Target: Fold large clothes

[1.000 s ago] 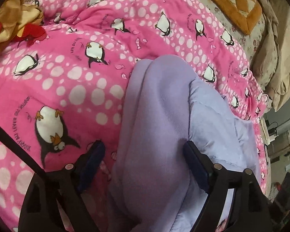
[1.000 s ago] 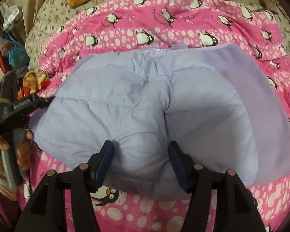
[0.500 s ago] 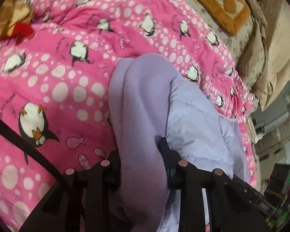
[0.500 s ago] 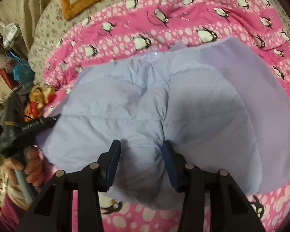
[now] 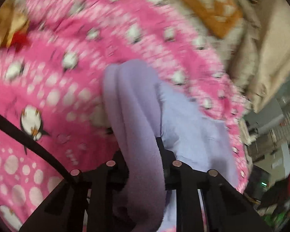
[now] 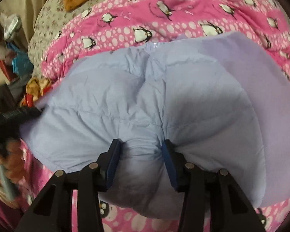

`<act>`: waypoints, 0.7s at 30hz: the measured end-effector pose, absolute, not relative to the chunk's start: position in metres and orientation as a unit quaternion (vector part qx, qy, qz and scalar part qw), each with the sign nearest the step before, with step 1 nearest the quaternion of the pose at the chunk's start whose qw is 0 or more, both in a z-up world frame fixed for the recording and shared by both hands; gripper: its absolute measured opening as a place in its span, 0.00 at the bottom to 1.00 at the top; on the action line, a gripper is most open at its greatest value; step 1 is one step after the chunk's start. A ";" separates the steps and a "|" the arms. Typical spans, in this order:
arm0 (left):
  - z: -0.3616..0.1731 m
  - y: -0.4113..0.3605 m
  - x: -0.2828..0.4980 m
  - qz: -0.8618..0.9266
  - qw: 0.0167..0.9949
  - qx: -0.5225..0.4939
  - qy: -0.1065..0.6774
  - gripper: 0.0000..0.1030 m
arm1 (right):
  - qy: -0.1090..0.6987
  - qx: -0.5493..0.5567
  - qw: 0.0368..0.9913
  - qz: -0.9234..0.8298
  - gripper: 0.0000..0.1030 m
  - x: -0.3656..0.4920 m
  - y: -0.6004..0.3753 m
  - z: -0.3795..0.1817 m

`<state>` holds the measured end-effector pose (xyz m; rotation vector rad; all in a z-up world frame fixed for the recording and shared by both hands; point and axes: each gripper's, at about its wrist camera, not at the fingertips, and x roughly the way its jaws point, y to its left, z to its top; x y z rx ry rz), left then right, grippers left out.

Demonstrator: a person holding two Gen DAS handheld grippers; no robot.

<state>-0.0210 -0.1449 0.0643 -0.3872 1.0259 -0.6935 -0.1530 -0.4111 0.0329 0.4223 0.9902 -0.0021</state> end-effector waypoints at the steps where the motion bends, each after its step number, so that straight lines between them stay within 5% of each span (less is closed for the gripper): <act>1: 0.080 -0.150 -0.028 -0.337 0.798 -0.173 0.468 0.00 | 0.473 0.201 0.858 0.001 0.46 -0.154 -0.412 0.035; 9: 0.154 -0.262 -0.096 -0.441 0.796 -0.048 0.412 0.00 | 0.433 0.330 0.839 0.016 0.46 -0.196 -0.465 0.059; 18: 0.069 -0.373 -0.120 -0.465 0.747 -0.037 0.474 0.00 | 0.337 0.468 0.815 -0.057 0.55 -0.248 -0.567 0.050; 21: 0.072 -0.373 -0.134 -0.475 0.752 -0.023 0.455 0.16 | 0.311 0.534 0.785 -0.043 0.56 -0.253 -0.583 0.029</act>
